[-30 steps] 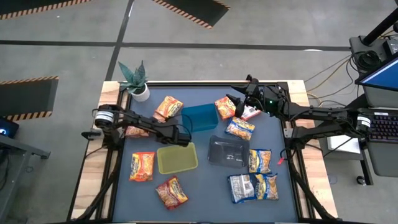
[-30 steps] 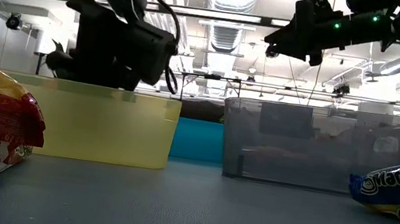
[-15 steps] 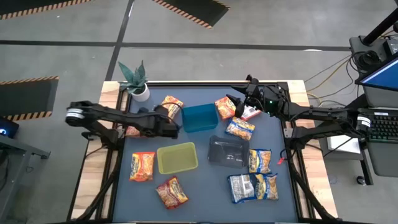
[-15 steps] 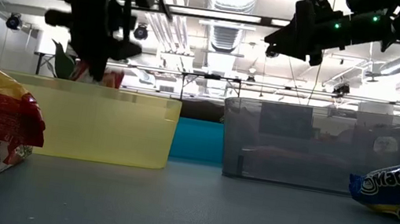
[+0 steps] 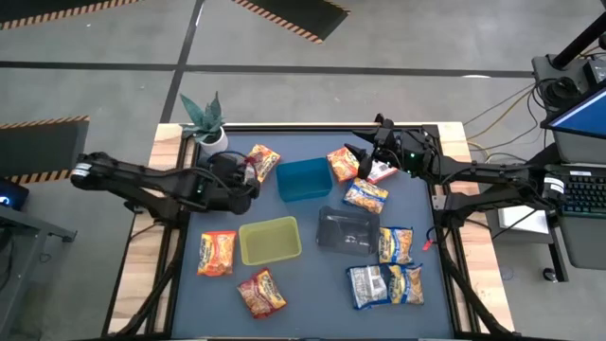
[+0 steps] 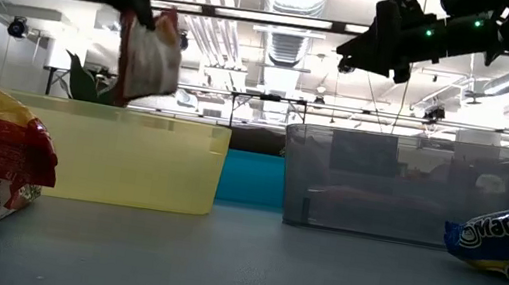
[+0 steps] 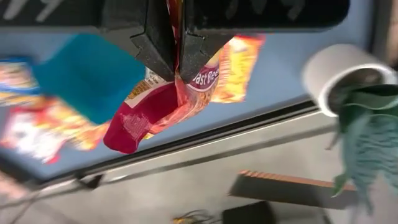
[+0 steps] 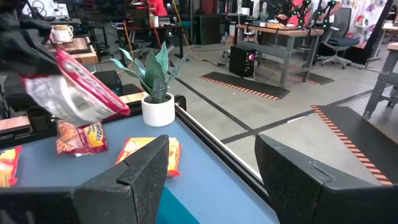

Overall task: Sort Maruchan noodles
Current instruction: Put the red noodle pack into the yellow bin

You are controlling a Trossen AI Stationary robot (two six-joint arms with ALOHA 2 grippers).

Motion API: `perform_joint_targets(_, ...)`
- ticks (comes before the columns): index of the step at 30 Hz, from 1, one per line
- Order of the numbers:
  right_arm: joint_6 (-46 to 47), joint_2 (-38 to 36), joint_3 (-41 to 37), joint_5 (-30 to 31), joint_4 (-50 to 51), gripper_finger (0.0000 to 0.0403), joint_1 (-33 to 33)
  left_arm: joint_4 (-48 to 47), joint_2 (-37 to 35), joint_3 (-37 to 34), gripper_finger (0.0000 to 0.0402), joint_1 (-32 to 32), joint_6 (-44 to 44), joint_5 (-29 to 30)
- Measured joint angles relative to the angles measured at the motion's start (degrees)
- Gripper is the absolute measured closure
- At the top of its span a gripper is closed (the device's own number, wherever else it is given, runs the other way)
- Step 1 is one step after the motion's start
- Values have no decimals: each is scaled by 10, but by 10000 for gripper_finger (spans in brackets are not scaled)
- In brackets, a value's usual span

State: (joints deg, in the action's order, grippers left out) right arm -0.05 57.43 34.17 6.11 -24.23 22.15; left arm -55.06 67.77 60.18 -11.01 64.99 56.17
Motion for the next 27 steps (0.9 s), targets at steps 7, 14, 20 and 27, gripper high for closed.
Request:
perform_joint_targets(7,-1,0,0,0,0,177,0,60,-31,34,402,-19,0,-51)
perform_joint_targets(14,-2,0,0,0,0,177,0,60,-4,153,402,-23,17,-82)
perform_joint_targets(20,-1,0,0,0,0,177,0,40,62,206,401,-80,116,-106)
perform_joint_targets(27,0,0,0,0,12,177,0,-82,152,228,401,-192,393,-19)
